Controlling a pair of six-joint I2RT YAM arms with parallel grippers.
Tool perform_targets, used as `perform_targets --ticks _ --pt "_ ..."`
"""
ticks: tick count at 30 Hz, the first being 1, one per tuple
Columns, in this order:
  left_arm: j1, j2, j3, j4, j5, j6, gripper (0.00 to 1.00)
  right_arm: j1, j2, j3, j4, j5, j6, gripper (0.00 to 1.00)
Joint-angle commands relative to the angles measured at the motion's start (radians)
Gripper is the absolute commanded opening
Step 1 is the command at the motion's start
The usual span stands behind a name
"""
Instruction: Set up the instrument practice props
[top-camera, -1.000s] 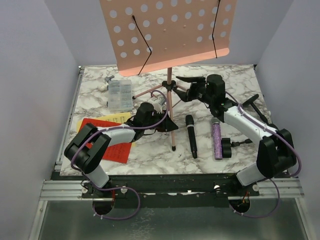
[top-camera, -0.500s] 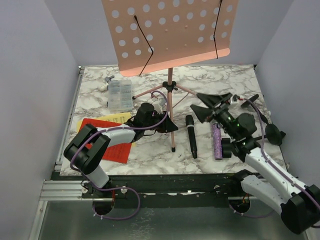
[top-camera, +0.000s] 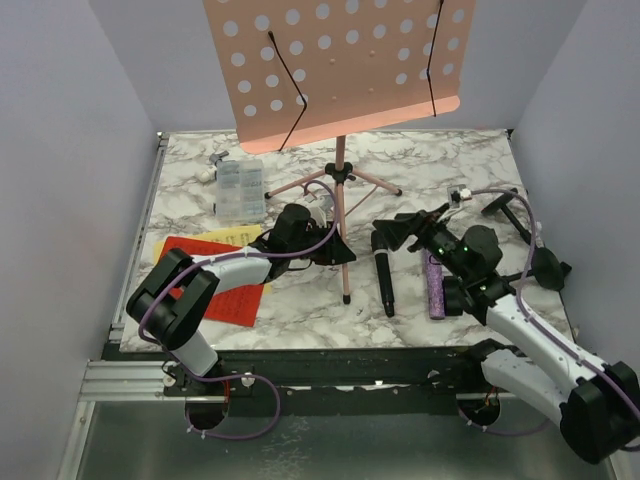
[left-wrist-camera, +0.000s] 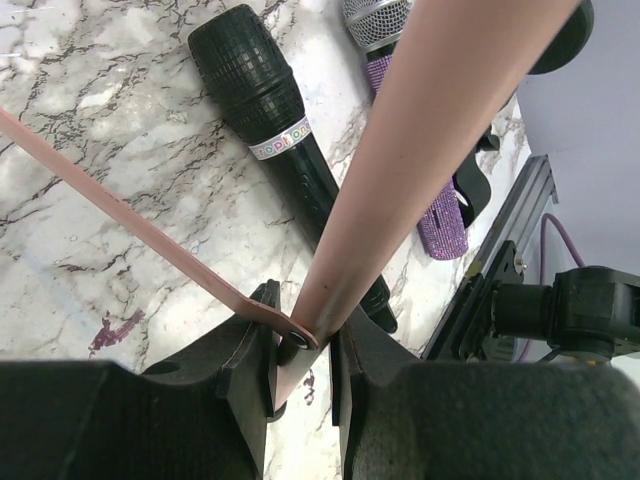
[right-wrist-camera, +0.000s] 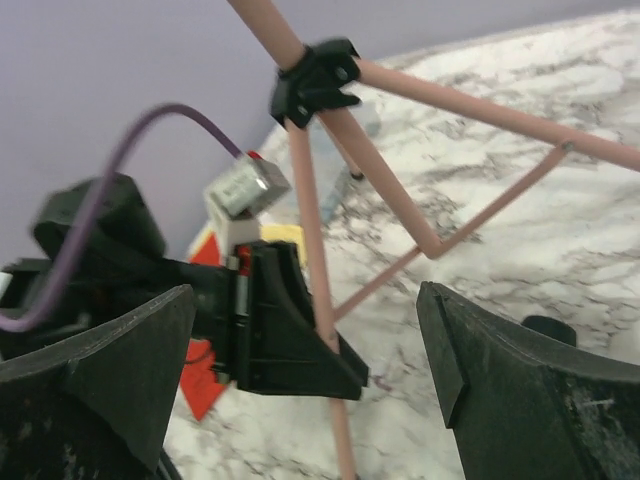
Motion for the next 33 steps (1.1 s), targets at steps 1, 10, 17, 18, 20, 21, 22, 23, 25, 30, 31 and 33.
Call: perform_targets --ticks 1,10,17,18,20,21,22,23,25,30,31,33 --pt "-0.005 -0.004 -0.017 -0.216 -0.046 0.006 0.05 0.011 0.128 0.034 -0.088 -0.068 -0.166 1.00" --pt "-0.004 -0.008 -0.024 -0.237 -0.064 0.035 0.05 0.046 0.409 0.215 0.077 -0.185 -0.154 0.90" --pt "-0.004 0.001 -0.021 -0.244 -0.073 0.047 0.02 0.061 0.563 0.294 0.209 -0.165 -0.101 0.70" --pt "-0.004 0.004 -0.020 -0.247 -0.074 0.048 0.02 0.064 0.583 0.303 0.218 -0.167 -0.096 0.66" --pt "-0.004 0.008 -0.017 -0.253 -0.077 0.052 0.02 0.069 0.605 0.314 0.241 -0.164 -0.095 0.61" --pt "-0.005 0.011 -0.017 -0.256 -0.077 0.052 0.02 0.074 0.611 0.309 0.259 -0.151 -0.093 0.60" --pt "-0.005 0.012 -0.016 -0.258 -0.076 0.055 0.02 0.079 0.618 0.302 0.283 -0.141 -0.095 0.60" --pt "-0.005 0.015 -0.015 -0.259 -0.073 0.056 0.03 0.083 0.624 0.296 0.299 -0.130 -0.094 0.60" --pt "-0.005 0.016 -0.017 -0.261 -0.073 0.058 0.04 0.097 0.639 0.289 0.334 -0.120 -0.092 0.57" --pt "-0.004 0.007 -0.028 -0.272 -0.090 0.064 0.10 0.130 0.676 0.247 0.440 -0.087 -0.082 0.47" --pt "-0.004 0.001 -0.030 -0.277 -0.097 0.066 0.11 0.134 0.681 0.238 0.458 -0.069 -0.078 0.38" --pt "-0.005 -0.013 -0.037 -0.285 -0.104 0.068 0.16 0.141 0.690 0.231 0.469 -0.035 -0.078 0.25"
